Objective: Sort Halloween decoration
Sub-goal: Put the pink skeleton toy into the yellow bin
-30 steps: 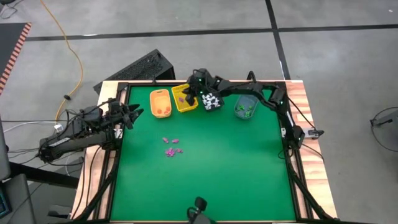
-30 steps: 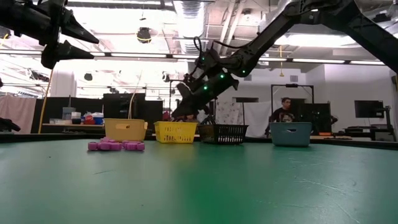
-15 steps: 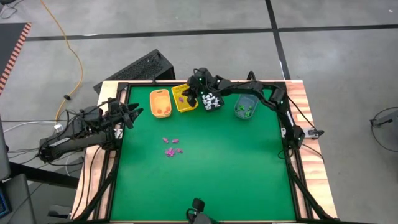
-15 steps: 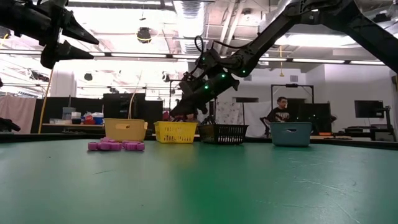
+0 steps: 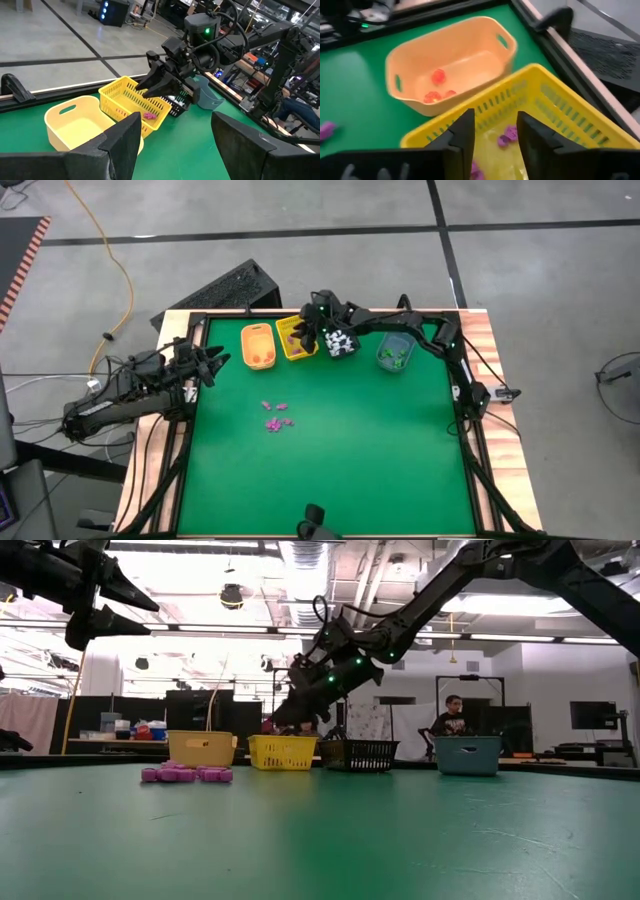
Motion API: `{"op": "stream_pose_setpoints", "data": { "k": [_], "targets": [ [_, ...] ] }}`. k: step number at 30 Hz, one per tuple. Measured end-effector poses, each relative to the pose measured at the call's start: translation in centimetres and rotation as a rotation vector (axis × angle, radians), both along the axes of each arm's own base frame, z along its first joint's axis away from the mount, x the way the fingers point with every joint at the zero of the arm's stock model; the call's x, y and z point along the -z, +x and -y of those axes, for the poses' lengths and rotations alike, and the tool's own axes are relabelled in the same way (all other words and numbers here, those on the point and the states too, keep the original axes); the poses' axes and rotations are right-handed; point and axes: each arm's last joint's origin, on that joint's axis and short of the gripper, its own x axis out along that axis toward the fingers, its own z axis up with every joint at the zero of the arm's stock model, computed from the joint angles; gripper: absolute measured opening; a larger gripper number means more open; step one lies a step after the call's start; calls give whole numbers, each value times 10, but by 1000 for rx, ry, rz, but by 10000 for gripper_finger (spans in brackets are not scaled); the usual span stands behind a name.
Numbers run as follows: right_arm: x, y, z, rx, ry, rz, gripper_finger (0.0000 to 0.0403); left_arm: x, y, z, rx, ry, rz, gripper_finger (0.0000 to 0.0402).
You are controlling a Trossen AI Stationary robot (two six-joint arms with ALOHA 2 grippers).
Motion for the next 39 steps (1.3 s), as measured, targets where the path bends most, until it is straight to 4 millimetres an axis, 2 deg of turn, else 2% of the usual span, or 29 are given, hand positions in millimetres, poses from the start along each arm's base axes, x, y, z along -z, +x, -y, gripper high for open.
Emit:
{"op": "stream_pose_setpoints", "data": {
  "k": [3, 7, 14, 19, 25, 33, 36, 39],
  "targets": [
    [-4, 4, -6, -67, 19, 34, 147, 0, 0, 0, 0, 0, 0, 231],
    [-16, 17, -25, -193, 28, 86, 147, 0, 0, 0, 0, 0, 0, 231],
    [-35, 43, -79, -417, -76, 153, 147, 0, 0, 0, 1, 0, 0, 231],
    [-30, 53, -119, -543, -173, 119, 147, 0, 0, 0, 3, 0, 0, 231],
    [-15, 54, -156, -624, -310, -38, 146, 3, 0, 0, 2, -10, -28, 231],
    [-5, 55, -177, -666, -348, -78, 143, 3, 0, 0, -1, -16, -24, 231],
    [-3, 55, -177, -662, -334, -88, 140, 3, 0, 0, -2, -18, -22, 231],
    [9, 59, -178, -648, -298, -93, 138, 3, 0, 0, -2, -19, -21, 231]
  ]
}}
